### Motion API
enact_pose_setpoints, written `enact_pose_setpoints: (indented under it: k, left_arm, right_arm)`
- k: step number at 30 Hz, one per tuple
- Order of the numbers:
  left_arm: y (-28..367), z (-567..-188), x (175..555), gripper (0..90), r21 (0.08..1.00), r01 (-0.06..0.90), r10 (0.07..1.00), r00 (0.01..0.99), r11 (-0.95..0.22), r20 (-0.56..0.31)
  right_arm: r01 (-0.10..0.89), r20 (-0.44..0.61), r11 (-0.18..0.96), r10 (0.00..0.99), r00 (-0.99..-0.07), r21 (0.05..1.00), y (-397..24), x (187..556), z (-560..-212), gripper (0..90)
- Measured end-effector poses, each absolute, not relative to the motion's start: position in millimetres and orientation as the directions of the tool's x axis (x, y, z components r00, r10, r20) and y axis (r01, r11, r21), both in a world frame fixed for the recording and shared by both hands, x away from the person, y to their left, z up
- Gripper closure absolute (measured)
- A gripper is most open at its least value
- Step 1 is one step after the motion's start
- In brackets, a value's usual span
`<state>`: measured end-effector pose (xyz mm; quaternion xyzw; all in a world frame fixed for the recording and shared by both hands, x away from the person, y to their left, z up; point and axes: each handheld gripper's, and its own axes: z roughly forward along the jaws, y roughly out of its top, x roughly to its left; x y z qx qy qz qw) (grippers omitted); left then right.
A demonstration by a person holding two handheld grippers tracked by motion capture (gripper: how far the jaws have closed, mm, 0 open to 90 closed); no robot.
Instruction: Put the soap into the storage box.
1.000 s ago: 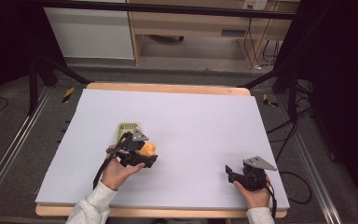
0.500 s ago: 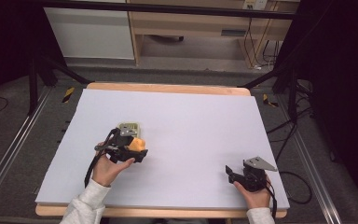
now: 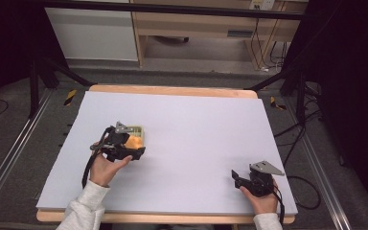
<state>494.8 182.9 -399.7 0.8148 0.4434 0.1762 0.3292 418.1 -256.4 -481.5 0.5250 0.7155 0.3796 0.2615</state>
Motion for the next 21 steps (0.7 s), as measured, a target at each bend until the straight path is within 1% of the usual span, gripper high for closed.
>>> enact_pose_setpoints:
  k: [11, 21]
  left_arm:
    - [194.2, -397.6, 504.8, 26.4, 0.703, 0.618, 0.862, 0.507, -0.351, -0.015]
    - [199.2, -397.7, 519.0, 26.4, 0.706, 0.621, 0.878, 0.479, -0.339, 0.001]
  right_arm:
    - [0.553, 0.023, 0.162, 0.95, -0.312, 0.817, -256.4, 418.3, -481.6, 24.4]
    - [0.552, 0.022, 0.162, 0.95, -0.311, 0.818, -256.5, 418.7, -481.7, 24.4]
